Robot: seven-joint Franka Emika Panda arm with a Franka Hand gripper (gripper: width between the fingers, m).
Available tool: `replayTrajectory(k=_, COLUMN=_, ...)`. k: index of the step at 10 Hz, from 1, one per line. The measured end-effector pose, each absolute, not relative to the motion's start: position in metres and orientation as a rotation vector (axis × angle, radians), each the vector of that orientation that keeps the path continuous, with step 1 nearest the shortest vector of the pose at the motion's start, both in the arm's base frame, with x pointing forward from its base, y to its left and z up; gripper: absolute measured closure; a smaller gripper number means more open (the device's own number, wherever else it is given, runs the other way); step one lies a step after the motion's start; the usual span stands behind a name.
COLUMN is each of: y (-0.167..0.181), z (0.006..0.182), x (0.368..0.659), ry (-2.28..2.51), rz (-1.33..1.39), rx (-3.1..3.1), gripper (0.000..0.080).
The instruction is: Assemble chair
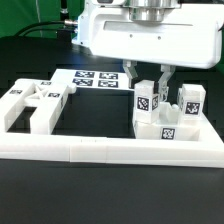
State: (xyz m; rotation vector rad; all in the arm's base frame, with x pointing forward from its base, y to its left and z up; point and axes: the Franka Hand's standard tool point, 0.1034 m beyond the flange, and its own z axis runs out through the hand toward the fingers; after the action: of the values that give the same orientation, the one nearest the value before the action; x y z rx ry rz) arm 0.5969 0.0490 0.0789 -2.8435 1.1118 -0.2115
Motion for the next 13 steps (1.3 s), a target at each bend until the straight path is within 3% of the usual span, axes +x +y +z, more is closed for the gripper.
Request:
replayTrajectory(k=9, y=0.0529, z=0.0796, x=0.5937, ry=1.977, rz=-0.182, rx=-2.262, gripper=0.0514)
replayTrajectory(k=10, y=0.0544, z=0.0788, x=0.5933, ry=2.027, rz=-0.169, rx=-2.205, gripper=0.0440)
replayTrajectory(k=11, y=0.0548, z=0.0782, x=0.5930, ry=1.997, rz=-0.171, rx=-2.236, gripper=0.0440)
replayTrajectory(k=12, y=0.0549, z=0.0780, x=0.5928, ry=1.981, rz=-0.172, rx=-2.251, gripper=0.0246)
replayTrajectory(k=13, y=0.0561, z=0.0776, x=0.5922, ry=1.960, rz=-0.166, rx=-2.275, gripper=0.0171)
